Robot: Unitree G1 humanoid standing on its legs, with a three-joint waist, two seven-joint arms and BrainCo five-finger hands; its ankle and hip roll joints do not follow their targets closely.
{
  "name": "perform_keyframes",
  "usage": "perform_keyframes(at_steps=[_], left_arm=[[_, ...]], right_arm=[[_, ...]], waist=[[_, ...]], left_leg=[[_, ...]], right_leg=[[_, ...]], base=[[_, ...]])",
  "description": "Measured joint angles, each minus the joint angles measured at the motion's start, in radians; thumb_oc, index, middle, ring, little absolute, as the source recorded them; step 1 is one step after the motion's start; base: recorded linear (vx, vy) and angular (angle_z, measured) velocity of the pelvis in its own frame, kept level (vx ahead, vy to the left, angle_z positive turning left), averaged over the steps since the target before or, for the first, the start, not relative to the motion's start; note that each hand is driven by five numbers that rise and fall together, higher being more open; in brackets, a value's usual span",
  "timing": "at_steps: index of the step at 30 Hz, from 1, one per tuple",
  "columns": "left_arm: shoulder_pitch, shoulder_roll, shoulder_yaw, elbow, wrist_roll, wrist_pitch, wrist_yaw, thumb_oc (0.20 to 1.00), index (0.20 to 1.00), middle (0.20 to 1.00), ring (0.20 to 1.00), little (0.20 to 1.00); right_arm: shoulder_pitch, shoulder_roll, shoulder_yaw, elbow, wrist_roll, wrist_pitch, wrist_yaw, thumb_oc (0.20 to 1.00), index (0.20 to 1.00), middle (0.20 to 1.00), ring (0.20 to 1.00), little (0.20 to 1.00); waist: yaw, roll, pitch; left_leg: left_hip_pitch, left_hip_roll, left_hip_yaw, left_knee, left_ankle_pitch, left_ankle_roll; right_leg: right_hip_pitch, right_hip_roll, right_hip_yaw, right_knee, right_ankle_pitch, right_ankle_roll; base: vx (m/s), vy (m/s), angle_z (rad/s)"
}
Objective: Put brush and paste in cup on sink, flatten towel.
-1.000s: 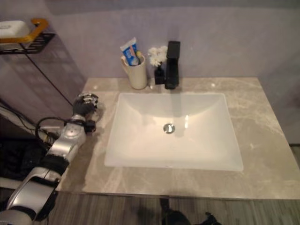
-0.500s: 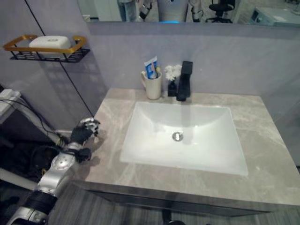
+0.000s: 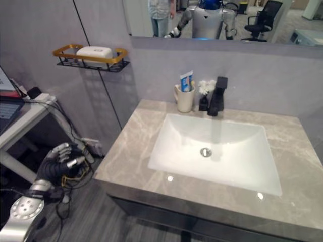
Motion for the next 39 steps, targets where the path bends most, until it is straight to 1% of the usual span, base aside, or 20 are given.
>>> perform_keyframes(at_steps=[4, 6, 8, 9, 11, 14, 16, 18, 19, 21, 22, 24, 25, 27, 28, 30, 32, 33, 35, 39], left_arm=[[0.038, -0.063, -0.037, 0.004, -0.021, 0.004, -0.024, 1.000, 1.000, 1.000, 1.000, 1.000], [0.058, -0.084, -0.076, 0.011, -0.019, 0.018, -0.032, 1.000, 1.000, 1.000, 1.000, 1.000], [0.044, -0.150, -0.075, 0.063, -0.006, 0.013, -0.017, 1.000, 1.000, 1.000, 1.000, 1.000], [-0.006, -0.246, -0.065, 0.191, 0.026, -0.007, 0.034, 1.000, 1.000, 1.000, 1.000, 1.000], [-0.009, -0.318, -0.079, 0.299, 0.066, 0.016, 0.093, 1.000, 1.000, 1.000, 1.000, 1.000], [0.040, -0.290, -0.119, 0.305, 0.163, 0.020, 0.112, 1.000, 1.000, 1.000, 1.000, 1.000], [0.055, -0.303, -0.116, 0.355, 0.205, 0.017, 0.143, 1.000, 1.000, 1.000, 1.000, 1.000], [0.077, -0.305, -0.111, 0.427, 0.227, 0.020, 0.175, 1.000, 1.000, 1.000, 1.000, 1.000], [0.091, -0.289, -0.115, 0.466, 0.267, 0.026, 0.187, 1.000, 1.000, 1.000, 1.000, 1.000], [0.090, -0.274, -0.123, 0.502, 0.304, 0.058, 0.185, 1.000, 1.000, 1.000, 1.000, 1.000], [0.120, -0.278, -0.190, 0.500, 0.360, 0.073, 0.178, 1.000, 1.000, 1.000, 1.000, 1.000], [0.150, -0.277, -0.241, 0.485, 0.418, 0.073, 0.151, 1.000, 1.000, 1.000, 1.000, 1.000], [0.144, -0.276, -0.259, 0.467, 0.462, 0.074, 0.130, 1.000, 1.000, 1.000, 1.000, 1.000], [0.133, -0.270, -0.263, 0.421, 0.498, 0.072, 0.112, 1.000, 1.000, 1.000, 1.000, 1.000], [0.110, -0.270, -0.277, 0.419, 0.510, 0.070, 0.104, 1.000, 1.000, 1.000, 1.000, 1.000], [0.075, -0.283, -0.282, 0.423, 0.512, 0.067, 0.099, 1.000, 1.000, 1.000, 1.000, 1.000], [-0.012, -0.295, -0.298, 0.427, 0.512, 0.070, 0.103, 1.000, 1.000, 1.000, 1.000, 1.000], [-0.022, -0.297, -0.314, 0.428, 0.513, 0.068, 0.104, 1.000, 1.000, 1.000, 1.000, 1.000], [-0.060, -0.297, -0.351, 0.418, 0.531, 0.067, 0.101, 1.000, 1.000, 1.000, 1.000, 1.000], [-0.113, -0.292, -0.372, 0.374, 0.562, 0.066, 0.097, 1.000, 1.000, 1.000, 1.000, 1.000]], right_arm=[[0.014, 0.020, 0.000, -0.018, 0.001, 0.000, 0.003, 1.000, 1.000, 1.000, 1.000, 1.000], [-0.015, 0.029, -0.001, -0.025, 0.002, 0.000, 0.003, 1.000, 1.000, 1.000, 1.000, 1.000], [-0.026, 0.042, 0.000, -0.027, 0.012, -0.003, 0.000, 1.000, 1.000, 1.000, 1.000, 1.000], [-0.026, 0.050, -0.004, -0.027, 0.035, -0.006, -0.015, 1.000, 1.000, 1.000, 1.000, 1.000], [-0.011, 0.067, -0.023, -0.022, 0.067, -0.014, -0.027, 1.000, 1.000, 1.000, 1.000, 1.000], [-0.020, 0.067, -0.024, 0.013, 0.072, -0.020, -0.051, 1.000, 1.000, 1.000, 1.000, 1.000], [-0.028, 0.065, -0.025, 0.036, 0.072, -0.019, -0.064, 1.000, 1.000, 1.000, 1.000, 1.000], [-0.035, 0.055, -0.028, 0.031, 0.071, -0.021, -0.087, 1.000, 1.000, 1.000, 1.000, 1.000], [-0.034, 0.065, -0.020, 0.000, 0.071, -0.022, -0.088, 1.000, 1.000, 1.000, 1.000, 1.000], [-0.033, 0.070, -0.018, -0.029, 0.071, -0.025, -0.090, 1.000, 1.000, 1.000, 1.000, 1.000], [-0.030, 0.042, -0.018, -0.082, 0.069, -0.030, -0.104, 1.000, 1.000, 1.000, 1.000, 1.000], [-0.023, 0.021, -0.018, -0.127, 0.068, -0.037, -0.116, 1.000, 1.000, 1.000, 1.000, 1.000], [-0.002, 0.000, -0.010, -0.169, 0.068, -0.042, -0.126, 1.000, 1.000, 1.000, 1.000, 1.000], [0.014, -0.028, 0.021, -0.215, 0.057, -0.049, -0.127, 1.000, 1.000, 1.000, 1.000, 1.000], [0.018, -0.049, 0.029, -0.237, 0.048, -0.049, -0.128, 1.000, 1.000, 1.000, 1.000, 1.000], [0.010, -0.086, 0.040, -0.250, 0.045, -0.051, -0.131, 1.000, 1.000, 1.000, 1.000, 1.000], [-0.032, -0.098, 0.049, -0.247, 0.039, -0.050, -0.130, 1.000, 1.000, 1.000, 1.000, 1.000], [-0.040, -0.098, 0.048, -0.247, 0.039, -0.051, -0.130, 1.000, 1.000, 1.000, 1.000, 1.000], [-0.037, -0.106, 0.040, -0.249, 0.040, -0.052, -0.130, 1.000, 1.000, 1.000, 1.000, 1.000], [-0.008, -0.096, 0.036, -0.238, 0.046, -0.054, -0.129, 1.000, 1.000, 1.000, 1.000, 1.000]], waist=[[0.000, -0.052, 0.031], [0.021, -0.034, 0.075], [0.024, -0.030, 0.093], [0.030, -0.020, 0.098], [0.031, -0.042, 0.092], [0.059, -0.044, 0.097], [0.096, -0.022, 0.096], [0.126, -0.008, 0.079], [0.139, -0.036, 0.063], [0.138, -0.068, 0.046], [0.134, -0.039, 0.044], [0.134, -0.026, 0.041], [0.111, -0.017, 0.035], [0.100, -0.028, 0.044], [0.094, -0.025, 0.046], [0.073, 0.000, 0.062], [0.091, -0.007, 0.099], [0.091, -0.006, 0.102], [0.046, 0.012, 0.106], [0.019, 0.007, 0.103]], left_leg=[[-0.001, -0.049, 0.032, 0.009, 0.016, 0.036], [-0.001, -0.018, 0.084, 0.023, 0.012, 0.050], [-0.020, 0.005, 0.111, 0.029, 0.017, 0.065], [-0.023, 0.030, 0.121, 0.030, 0.023, 0.068], [-0.043, 0.052, 0.128, 0.031, 0.035, 0.066], [-0.074, 0.059, 0.151, 0.049, 0.037, 0.060], [-0.060, 0.080, 0.206, 0.043, 0.040, 0.054], [-0.065, 0.109, 0.265, 0.055, 0.044, 0.040], [-0.082, 0.114, 0.286, 0.071, 0.049, 0.020], [-0.095, 0.112, 0.291, 0.085, 0.055, 0.010], [-0.108, 0.164, 0.269, 0.128, 0.057, 0.011], [-0.119, 0.204, 0.270, 0.162, 0.055, 0.008], [-0.136, 0.237, 0.243, 0.211, 0.072, -0.015], [-0.188, 0.272, 0.209, 0.292, 0.076, -0.042], [-0.194, 0.265, 0.180, 0.282, 0.096, -0.076], [-0.196, 0.261, 0.165, 0.273, 0.121, -0.095], [-0.242, 0.245, -0.023, 0.320, 0.150, -0.123], [-0.249, 0.237, -0.058, 0.314, 0.154, -0.134], [-0.212, 0.218, -0.025, 0.247, 0.177, -0.140], [-0.225, 0.187, 0.005, 0.211, 0.191, -0.165]], right_leg=[[-0.025, -0.046, -0.009, -0.002, -0.016, 0.043], [-0.045, -0.067, -0.133, 0.063, -0.088, 0.102], [-0.065, -0.084, -0.221, 0.181, -0.088, 0.101], [-0.084, -0.080, -0.232, 0.356, -0.146, 0.076], [-0.057, -0.070, -0.228, 0.497, -0.246, 0.083], [0.039, -0.083, -0.291, 0.400, -0.285, 0.068], [0.070, -0.107, -0.351, 0.418, -0.324, 0.064], [0.092, -0.139, -0.374, 0.439, -0.347, 0.093], [0.098, -0.138, -0.362, 0.380, -0.312, 0.091], [0.119, -0.106, -0.328, 0.288, -0.325, 0.051], [0.126, -0.042, -0.274, 0.213, -0.297, 0.013], [0.147, 0.005, -0.226, 0.147, -0.263, -0.019], [0.148, 0.041, -0.210, 0.106, -0.241, -0.042], [0.149, 0.058, -0.176, 0.071, -0.219, -0.078], [0.139, 0.064, -0.154, 0.066, -0.210, -0.090], [0.115, 0.078, -0.142, 0.067, -0.188, -0.100], [0.072, 0.076, -0.088, 0.072, -0.182, -0.110], [0.073, 0.072, -0.088, 0.061, -0.170, -0.109], [0.071, 0.071, -0.094, 0.044, -0.154, -0.106], [0.045, 0.032, -0.125, 0.023, -0.110, -0.106]], base=[[-0.18, 0.062, -0.14], [-0.25, 0.049, -0.70], [-0.26, -0.022, -0.54], [-0.23, -0.043, -0.25], [-0.21, -0.060, -0.20], [-0.12, -0.122, -0.30], [-0.13, -0.143, -0.67], [-0.16, -0.220, -0.92], [-0.12, -0.237, -0.66], [-0.11, -0.238, -0.71], [-0.10, -0.265, -0.95], [-0.08, -0.236, -0.94], [-0.07, -0.201, -0.59], [-0.13, -0.185, -0.57], [-0.19, -0.113, -0.58], [-0.16, -0.065, -0.48], [-0.07, -0.058, -0.72], [-0.07, -0.049, -0.40], [-0.11, 0.002, 0.04], [-0.11, 0.076, 0.13]])
